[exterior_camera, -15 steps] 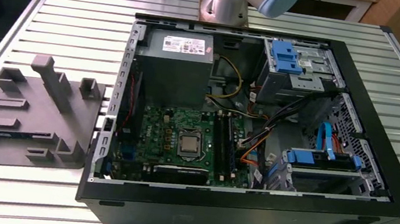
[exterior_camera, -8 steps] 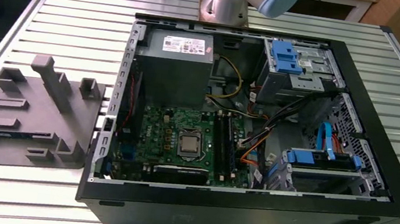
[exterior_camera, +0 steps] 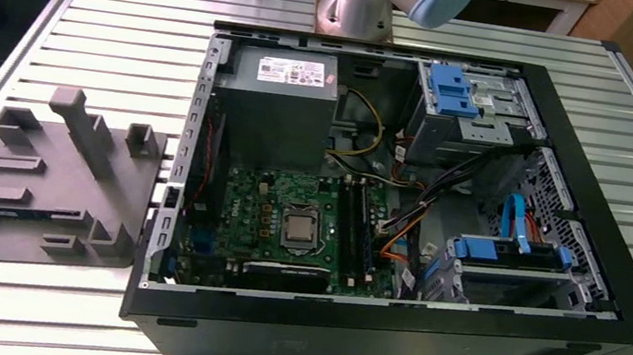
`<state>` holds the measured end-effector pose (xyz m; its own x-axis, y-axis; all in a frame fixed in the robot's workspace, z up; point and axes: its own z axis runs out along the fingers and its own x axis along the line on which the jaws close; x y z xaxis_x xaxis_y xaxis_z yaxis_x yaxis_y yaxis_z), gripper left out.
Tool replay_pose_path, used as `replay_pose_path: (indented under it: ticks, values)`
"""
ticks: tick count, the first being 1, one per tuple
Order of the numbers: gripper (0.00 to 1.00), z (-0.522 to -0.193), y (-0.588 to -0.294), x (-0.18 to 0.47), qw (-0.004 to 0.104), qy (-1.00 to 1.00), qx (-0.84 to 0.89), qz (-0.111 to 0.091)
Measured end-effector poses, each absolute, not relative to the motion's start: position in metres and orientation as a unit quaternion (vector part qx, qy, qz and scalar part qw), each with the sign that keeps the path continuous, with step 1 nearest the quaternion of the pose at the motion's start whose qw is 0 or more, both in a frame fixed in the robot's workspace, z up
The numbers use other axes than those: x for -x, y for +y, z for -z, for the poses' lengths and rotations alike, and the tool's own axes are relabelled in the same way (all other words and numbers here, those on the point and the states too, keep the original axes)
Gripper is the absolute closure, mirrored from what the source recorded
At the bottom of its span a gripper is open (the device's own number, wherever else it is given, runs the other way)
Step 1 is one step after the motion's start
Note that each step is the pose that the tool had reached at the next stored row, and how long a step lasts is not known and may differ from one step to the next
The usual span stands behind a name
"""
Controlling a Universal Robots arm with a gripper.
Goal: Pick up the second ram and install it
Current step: 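Pick up the second ram and move it above second insertion slot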
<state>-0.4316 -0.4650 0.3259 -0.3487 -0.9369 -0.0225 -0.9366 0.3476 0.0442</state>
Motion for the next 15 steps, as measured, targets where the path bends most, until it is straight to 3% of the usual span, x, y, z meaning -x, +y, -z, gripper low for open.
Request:
replay_pose_path:
  ticks: [15]
  values:
    - [0.89,-0.3244,-0.465,0.432,0.005,-0.777,-0.629,0.024]
